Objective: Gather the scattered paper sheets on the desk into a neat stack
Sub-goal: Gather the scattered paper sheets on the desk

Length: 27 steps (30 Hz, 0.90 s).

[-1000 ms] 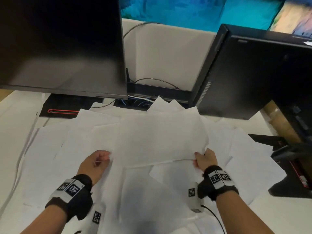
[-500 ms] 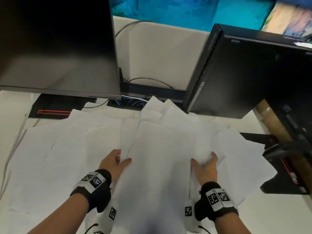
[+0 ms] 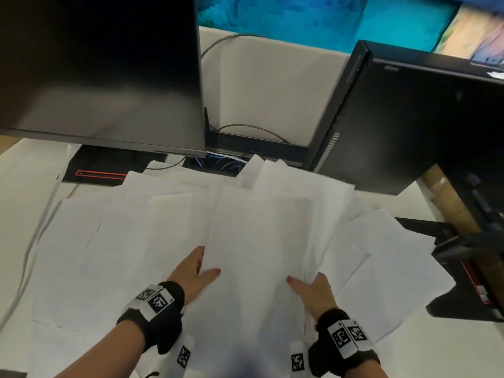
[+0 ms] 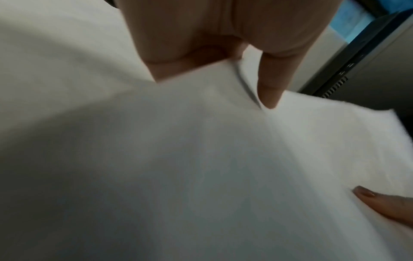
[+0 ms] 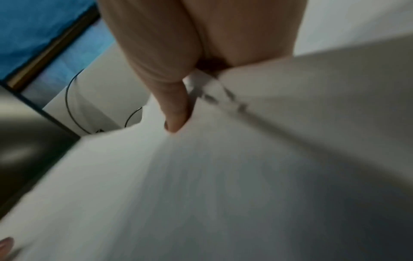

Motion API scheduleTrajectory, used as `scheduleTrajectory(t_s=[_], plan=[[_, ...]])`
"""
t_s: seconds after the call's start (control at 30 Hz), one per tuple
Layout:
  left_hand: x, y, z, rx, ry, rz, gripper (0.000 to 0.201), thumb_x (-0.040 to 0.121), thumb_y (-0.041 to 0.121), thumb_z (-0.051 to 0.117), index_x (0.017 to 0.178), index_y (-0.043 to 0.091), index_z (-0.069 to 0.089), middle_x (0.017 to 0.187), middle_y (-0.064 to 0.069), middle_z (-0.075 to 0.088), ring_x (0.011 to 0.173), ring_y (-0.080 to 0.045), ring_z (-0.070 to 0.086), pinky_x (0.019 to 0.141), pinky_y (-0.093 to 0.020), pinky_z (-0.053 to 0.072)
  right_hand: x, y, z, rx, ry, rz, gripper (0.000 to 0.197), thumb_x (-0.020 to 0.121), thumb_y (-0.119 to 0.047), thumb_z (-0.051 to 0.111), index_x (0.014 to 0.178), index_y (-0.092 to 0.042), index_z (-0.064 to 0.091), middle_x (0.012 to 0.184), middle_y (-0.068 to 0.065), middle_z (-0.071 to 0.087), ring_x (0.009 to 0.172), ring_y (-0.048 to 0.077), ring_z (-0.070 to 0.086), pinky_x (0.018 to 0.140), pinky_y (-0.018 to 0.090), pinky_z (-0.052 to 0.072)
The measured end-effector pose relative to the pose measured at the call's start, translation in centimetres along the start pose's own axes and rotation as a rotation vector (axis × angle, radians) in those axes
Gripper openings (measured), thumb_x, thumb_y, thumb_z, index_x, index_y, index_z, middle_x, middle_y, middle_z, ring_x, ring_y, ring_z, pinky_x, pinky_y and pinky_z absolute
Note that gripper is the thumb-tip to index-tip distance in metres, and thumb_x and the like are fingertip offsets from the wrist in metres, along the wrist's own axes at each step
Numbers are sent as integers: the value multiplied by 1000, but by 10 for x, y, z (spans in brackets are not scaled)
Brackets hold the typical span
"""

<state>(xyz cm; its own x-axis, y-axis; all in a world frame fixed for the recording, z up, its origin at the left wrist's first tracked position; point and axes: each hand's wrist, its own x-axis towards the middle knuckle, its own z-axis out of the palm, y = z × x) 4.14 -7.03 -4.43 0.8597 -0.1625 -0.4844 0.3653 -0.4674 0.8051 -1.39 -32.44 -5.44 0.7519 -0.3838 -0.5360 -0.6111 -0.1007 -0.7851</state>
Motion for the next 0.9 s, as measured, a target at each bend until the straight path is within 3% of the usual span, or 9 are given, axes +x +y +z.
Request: scheduleTrajectory(t_s=[0.1, 0.2, 0.3, 0.47, 0.57, 0.63, 0.7, 0.8, 0.9], plan=[[-4, 0, -7, -116, 245, 0, 31, 84, 11, 61, 111, 20, 51, 101, -5, 64, 107, -31, 59, 77, -19, 43, -1, 4, -4, 154, 88, -6, 18, 80, -11, 68, 92, 0, 61, 95, 20, 67, 84, 32, 64, 84, 44, 53], [-8, -9, -31, 63, 524, -34, 51, 79, 18, 66, 126, 16, 46, 126, -17, 54, 118, -37, 48, 101, -39, 38, -3, 5, -13, 245, 113, 33, 15, 83, -6, 63, 74, -10, 53, 79, 10, 60, 70, 25, 57, 79, 37, 46], [-12, -24, -55, 68, 642, -235, 71, 78, 24, 67, 139, 16, 31, 138, -23, 41, 125, -44, 37, 107, -50, 30, 2, 11, -16, 323, 118, 67, 18, 83, -9, 65, 92, 3, 56, 77, 7, 59, 76, 28, 57, 81, 37, 45], [-9, -30, -52, -234, 438, -220, 81, 77, 24, 70, 142, 18, 22, 102, -12, 67, 90, -32, 62, 87, -42, 50, 3, 13, -14, 476, 85, 80, 43, 79, -16, 69, 114, 4, 55, 100, 14, 63, 87, 28, 58, 83, 34, 43], [-10, -25, -37, -272, 230, -204, 55, 79, 18, 69, 127, 14, 43, 69, -11, 67, 59, -25, 57, 64, -32, 48, 1, 15, -12, 522, 41, 75, 51, 71, -23, 76, 112, 2, 58, 100, 13, 65, 83, 24, 61, 86, 34, 45], [-12, -24, -32, -240, 109, -163, 28, 79, 14, 68, 105, 13, 59, 90, -17, 71, 72, -27, 63, 78, -39, 52, -1, 17, -12, 549, 11, 83, 44, 75, -17, 73, 112, 2, 58, 96, 12, 67, 82, 24, 62, 88, 35, 47], [-15, -24, -30, -192, 52, -129, 19, 76, 16, 68, 92, 26, 63, 103, -13, 71, 93, -31, 66, 93, -48, 49, -3, 20, -12, 560, -45, 92, 62, 58, -25, 84, 109, 2, 61, 94, 13, 71, 87, 27, 66, 89, 38, 52], [-20, -17, -24, -134, -6, -97, 17, 69, 25, 70, 85, 28, 67, 92, -4, 75, 92, -29, 67, 89, -45, 52, -8, 19, -12, 516, -158, 70, 61, 54, -22, 87, 105, 4, 64, 95, 20, 72, 86, 32, 69, 76, 37, 56], [-22, -10, -14, 8, -118, -65, 14, 77, 24, 64, 91, 22, 66, 93, -1, 72, 93, -24, 66, 84, -36, 53, -9, 19, -5, 403, -213, 44, 93, 10, -39, 93, 92, 0, 68, 83, 16, 75, 78, 30, 72, 63, 33, 58]])
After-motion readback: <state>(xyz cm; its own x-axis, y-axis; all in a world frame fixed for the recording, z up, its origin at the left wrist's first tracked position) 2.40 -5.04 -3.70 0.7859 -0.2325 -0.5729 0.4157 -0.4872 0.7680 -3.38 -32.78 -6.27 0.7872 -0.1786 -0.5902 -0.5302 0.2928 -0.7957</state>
